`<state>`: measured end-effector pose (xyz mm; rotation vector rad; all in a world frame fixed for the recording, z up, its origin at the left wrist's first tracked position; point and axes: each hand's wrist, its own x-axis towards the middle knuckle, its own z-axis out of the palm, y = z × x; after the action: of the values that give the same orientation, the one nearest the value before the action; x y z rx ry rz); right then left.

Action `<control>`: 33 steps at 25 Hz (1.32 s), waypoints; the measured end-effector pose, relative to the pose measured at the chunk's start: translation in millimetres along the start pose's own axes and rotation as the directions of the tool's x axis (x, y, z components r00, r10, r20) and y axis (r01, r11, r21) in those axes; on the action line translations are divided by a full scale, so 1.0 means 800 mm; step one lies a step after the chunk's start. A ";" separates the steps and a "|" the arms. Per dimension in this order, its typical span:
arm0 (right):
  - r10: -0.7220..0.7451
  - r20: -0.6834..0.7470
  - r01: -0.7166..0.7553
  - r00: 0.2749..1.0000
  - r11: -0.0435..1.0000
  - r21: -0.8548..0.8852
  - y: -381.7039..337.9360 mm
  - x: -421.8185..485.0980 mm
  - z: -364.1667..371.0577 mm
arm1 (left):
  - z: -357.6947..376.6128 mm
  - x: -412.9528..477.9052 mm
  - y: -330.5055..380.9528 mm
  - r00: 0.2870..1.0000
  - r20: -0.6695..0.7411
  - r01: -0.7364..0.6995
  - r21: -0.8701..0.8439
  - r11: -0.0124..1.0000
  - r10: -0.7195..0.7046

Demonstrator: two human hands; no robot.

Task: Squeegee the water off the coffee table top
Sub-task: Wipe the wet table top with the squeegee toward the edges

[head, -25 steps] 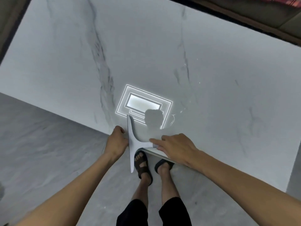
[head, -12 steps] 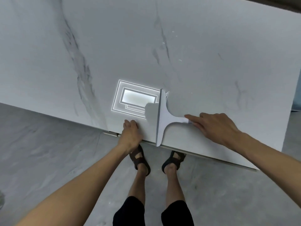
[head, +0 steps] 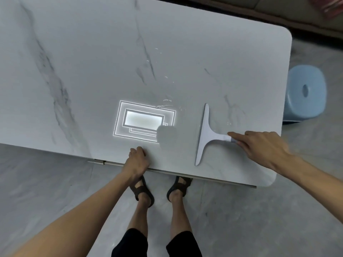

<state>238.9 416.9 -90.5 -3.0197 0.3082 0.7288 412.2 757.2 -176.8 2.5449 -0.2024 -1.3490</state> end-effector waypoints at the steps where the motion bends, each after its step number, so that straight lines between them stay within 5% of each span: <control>1: -0.014 0.002 0.014 1.000 1.000 0.017 -0.010 -0.003 -0.003 | -0.002 -0.002 0.000 0.999 -0.040 0.015 -0.015 1.000 -0.016; 10: -0.461 0.096 0.446 0.882 0.884 0.144 -0.212 0.057 0.034 | -0.025 0.000 -0.030 0.971 -0.196 0.110 -0.134 0.985 -0.135; 17: -0.353 -0.023 0.353 0.936 0.930 0.098 -0.116 0.047 0.044 | -0.005 0.004 -0.017 0.993 -0.096 0.060 -0.087 0.994 -0.068; 26: -0.044 0.042 0.047 0.998 0.998 -0.051 0.032 -0.015 0.017 | -0.014 -0.001 0.024 0.998 0.062 -0.009 -0.098 0.995 0.015; 28: -0.077 0.052 0.079 0.996 0.996 -0.044 0.016 -0.012 0.005 | -0.020 -0.001 0.024 1.000 -0.022 0.008 -0.128 0.992 -0.011; 33: -0.416 0.104 0.398 0.903 0.904 0.156 -0.150 0.055 0.009 | -0.042 0.000 -0.013 0.954 -0.240 0.136 -0.186 0.973 -0.179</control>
<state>297.4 526.6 -120.1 -2.7499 -0.2662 0.8252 440.6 772.4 -161.7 2.6010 0.1612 -1.0221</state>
